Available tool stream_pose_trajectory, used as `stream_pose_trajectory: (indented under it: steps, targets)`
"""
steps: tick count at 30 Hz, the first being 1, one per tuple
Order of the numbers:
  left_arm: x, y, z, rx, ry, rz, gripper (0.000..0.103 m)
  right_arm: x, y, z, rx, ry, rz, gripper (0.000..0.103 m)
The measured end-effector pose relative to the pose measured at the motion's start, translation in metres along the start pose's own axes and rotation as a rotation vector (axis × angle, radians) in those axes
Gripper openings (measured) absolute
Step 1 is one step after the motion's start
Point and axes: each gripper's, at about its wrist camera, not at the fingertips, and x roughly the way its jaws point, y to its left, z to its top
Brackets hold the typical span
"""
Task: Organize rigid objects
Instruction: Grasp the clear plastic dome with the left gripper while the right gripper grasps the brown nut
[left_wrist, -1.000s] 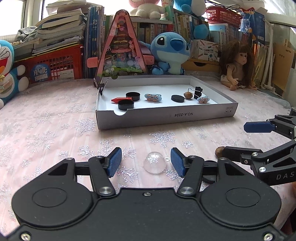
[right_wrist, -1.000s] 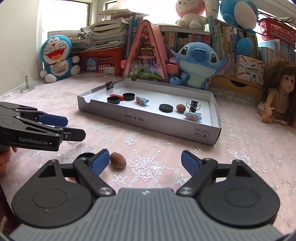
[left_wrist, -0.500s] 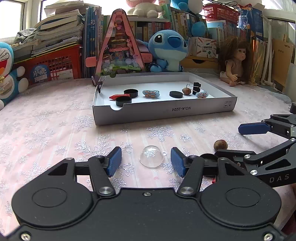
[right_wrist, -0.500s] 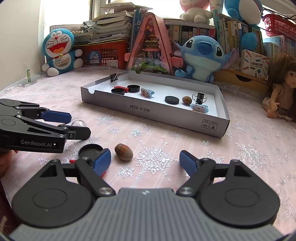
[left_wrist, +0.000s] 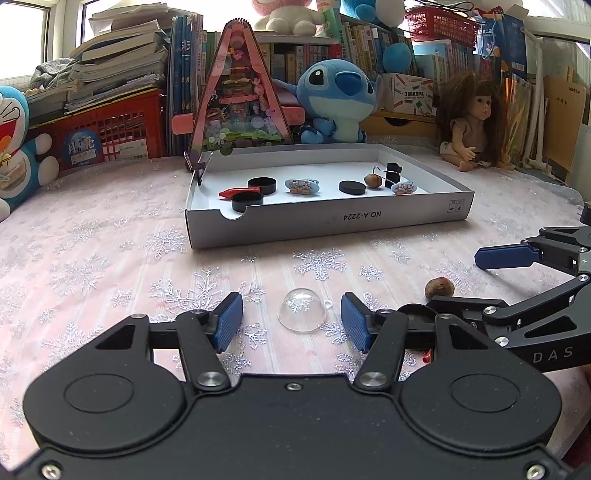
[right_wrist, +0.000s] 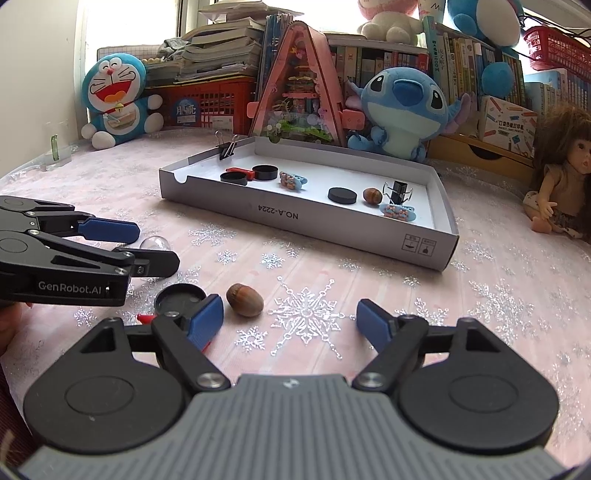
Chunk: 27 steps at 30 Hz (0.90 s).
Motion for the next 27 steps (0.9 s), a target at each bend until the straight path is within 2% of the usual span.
stream_pose_trajectory:
  steps: [11, 23, 27]
  targets:
    - [0.0013, -0.0026, -0.0013, 0.012, -0.001, -0.004, 0.055, 0.0, -0.0002, -0.0001, 0.002, -0.002, 0.008, 0.082]
    - [0.0038, -0.0008, 0.0017, 0.018, -0.003, -0.036, 0.041, -0.0011, 0.0001, -0.0008, 0.003, -0.009, 0.018, 0.073]
    - [0.0041, -0.0011, 0.0016, 0.024, -0.007, -0.031, 0.033, -0.0017, -0.0015, -0.0013, 0.016, -0.013, 0.019, 0.063]
